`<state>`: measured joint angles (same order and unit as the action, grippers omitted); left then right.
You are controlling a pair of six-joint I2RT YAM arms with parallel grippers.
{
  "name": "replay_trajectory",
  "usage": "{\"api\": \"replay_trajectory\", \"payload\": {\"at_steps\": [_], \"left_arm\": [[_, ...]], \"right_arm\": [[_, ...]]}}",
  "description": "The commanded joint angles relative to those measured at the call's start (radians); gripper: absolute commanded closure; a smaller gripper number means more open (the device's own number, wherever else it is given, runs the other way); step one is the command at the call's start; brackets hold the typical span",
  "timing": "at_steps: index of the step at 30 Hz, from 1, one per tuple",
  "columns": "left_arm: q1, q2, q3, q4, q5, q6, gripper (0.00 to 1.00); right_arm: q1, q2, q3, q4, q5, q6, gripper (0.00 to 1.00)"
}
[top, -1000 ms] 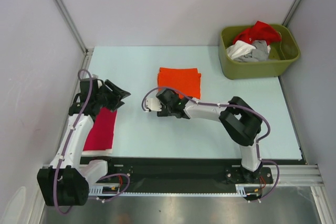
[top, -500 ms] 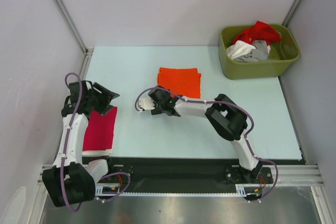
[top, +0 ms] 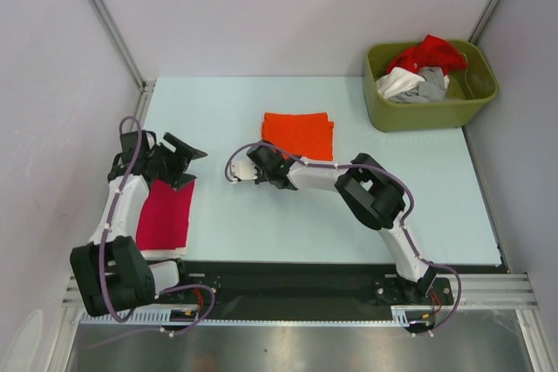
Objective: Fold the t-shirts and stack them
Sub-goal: Neatly place the folded tshirt to the corner
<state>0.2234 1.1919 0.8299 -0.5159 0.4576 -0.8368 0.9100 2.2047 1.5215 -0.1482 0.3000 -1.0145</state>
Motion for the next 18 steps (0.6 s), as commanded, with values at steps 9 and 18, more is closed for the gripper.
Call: {"api": "replay_trajectory", "payload": {"at_steps": [9,18], "left_arm": [[-0.047,0.169,-0.078,0.385,0.157,-0.122,0.15],[-0.216,0.414,-0.022,0.672,0.178,-0.31,0.11]], "right_arm": [[-0.019,-0.101,-0.015,-0.082,-0.05,0.089,1.0],[-0.029,-0.295,-0.144,-0.108,-0.142,0.119,1.0]]}}
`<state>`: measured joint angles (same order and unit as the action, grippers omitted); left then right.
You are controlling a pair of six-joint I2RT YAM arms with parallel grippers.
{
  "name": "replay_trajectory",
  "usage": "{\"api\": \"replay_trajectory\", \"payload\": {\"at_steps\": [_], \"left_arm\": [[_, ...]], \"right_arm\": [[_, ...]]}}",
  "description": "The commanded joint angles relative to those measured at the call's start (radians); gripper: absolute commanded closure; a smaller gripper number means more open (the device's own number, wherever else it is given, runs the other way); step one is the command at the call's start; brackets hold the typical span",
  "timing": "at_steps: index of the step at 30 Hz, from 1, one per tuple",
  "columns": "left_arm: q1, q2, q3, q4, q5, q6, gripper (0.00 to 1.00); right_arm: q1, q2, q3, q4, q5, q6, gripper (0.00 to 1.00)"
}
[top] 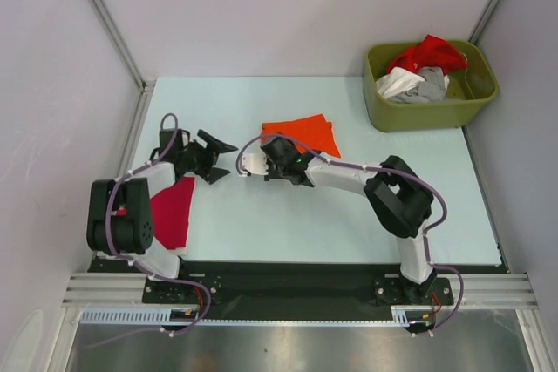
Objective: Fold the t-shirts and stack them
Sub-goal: Neatly place the folded tshirt to the corner
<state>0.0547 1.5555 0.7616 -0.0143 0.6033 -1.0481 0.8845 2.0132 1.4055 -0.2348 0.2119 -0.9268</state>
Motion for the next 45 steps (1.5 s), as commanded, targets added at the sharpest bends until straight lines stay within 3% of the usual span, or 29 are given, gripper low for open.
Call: {"api": "replay_trajectory", "payload": {"at_steps": [1,7,13,20,33,38,45], "left_arm": [[-0.079,0.067,0.053,0.209,0.02,-0.137,0.11],[-0.174,0.172,0.054,0.401,-0.033,-0.289,0.08],[-0.23,0.274,0.084,0.451,-0.077,-0.392,0.07],[-0.269,0.351,0.171,0.363,-0.111,-0.382,0.07],[-0.314,0.532,0.346,0.346,-0.145,-0.42,0.1],[-0.32,0.574,0.381,0.336,-0.142,-0.435,0.2],[-0.323,0.597,0.384,0.39,-0.149,-0.402,0.53]], "right_arm": [[-0.01,-0.116,-0.039,-0.023,-0.075,0.039,1.0],[-0.028,-0.168,-0.082,-0.037,-0.135,0.065,1.0],[-0.053,-0.183,-0.077,-0.04,-0.169,0.092,1.0],[-0.071,-0.221,-0.086,-0.032,-0.193,0.118,1.0],[-0.081,-0.266,-0.103,-0.037,-0.233,0.143,1.0],[-0.082,-0.278,-0.114,-0.032,-0.236,0.151,1.0],[-0.067,-0.31,-0.16,-0.028,-0.243,0.183,1.0]]}}
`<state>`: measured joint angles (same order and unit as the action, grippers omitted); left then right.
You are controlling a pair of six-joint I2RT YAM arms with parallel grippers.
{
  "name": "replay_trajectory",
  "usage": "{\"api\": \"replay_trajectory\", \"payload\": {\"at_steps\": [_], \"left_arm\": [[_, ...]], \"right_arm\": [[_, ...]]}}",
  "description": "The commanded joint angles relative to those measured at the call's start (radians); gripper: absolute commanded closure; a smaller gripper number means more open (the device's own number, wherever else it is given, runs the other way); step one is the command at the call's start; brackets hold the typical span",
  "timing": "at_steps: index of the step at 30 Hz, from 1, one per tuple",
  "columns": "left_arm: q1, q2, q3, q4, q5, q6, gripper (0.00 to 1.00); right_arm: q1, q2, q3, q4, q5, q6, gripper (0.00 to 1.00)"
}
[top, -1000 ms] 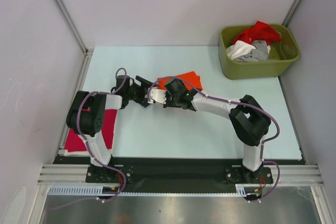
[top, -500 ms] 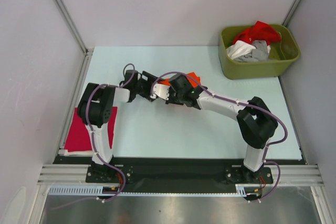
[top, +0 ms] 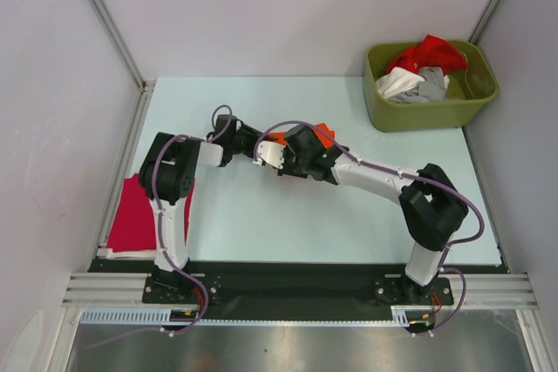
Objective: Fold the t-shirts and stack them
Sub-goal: Neatly place the folded tshirt to the corner
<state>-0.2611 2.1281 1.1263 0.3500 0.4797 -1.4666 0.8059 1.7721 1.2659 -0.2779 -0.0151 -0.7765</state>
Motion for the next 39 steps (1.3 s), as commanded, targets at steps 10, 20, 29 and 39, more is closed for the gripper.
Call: {"api": "replay_trajectory", "payload": {"at_steps": [10,20,29,39], "left_arm": [[-0.004,-0.034,0.01,0.095,-0.006,0.225,1.0],[-0.001,-0.454,-0.026,-0.381,-0.289,0.643,1.0],[0.013,-0.603,0.133,-0.786,-0.637,0.762,1.0],[0.062,-0.546,0.446,-1.195,-0.946,0.744,1.0]], "right_arm": [[0.067,-0.184,-0.169,-0.017,0.052,0.25,0.57],[0.065,-0.534,-0.333,-0.058,0.076,0.528,0.14],[0.095,-0.654,-0.385,-0.086,0.087,0.551,0.14],[0.128,-0.666,-0.369,-0.106,0.073,0.54,0.14]]}}
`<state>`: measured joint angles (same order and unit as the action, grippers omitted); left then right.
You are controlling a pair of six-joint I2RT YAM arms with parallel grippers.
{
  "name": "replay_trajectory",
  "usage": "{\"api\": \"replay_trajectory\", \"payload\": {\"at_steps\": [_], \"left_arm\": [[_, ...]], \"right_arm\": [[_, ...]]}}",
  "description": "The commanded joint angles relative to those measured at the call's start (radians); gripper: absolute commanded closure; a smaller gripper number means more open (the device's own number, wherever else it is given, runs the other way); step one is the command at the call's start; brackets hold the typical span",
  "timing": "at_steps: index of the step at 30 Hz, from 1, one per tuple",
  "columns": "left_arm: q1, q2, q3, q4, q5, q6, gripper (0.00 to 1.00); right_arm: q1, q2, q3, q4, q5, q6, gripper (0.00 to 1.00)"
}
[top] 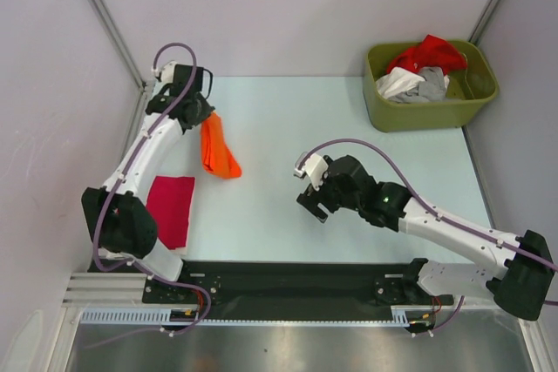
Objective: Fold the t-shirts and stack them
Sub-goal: Neatly place the folded tshirt to the corner
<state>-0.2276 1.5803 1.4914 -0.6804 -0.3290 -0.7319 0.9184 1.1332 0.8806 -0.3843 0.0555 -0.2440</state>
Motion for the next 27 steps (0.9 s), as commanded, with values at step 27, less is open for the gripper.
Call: {"api": "replay_trajectory", "payload": {"at_steps": [27], "left_arm": [[0.321,-0.103,0.198,-0.35,-0.01,0.022,1.0]], "right_arm": [[0.099,0.039,0.038,0.03,-0.008,0.015,0.15]]}}
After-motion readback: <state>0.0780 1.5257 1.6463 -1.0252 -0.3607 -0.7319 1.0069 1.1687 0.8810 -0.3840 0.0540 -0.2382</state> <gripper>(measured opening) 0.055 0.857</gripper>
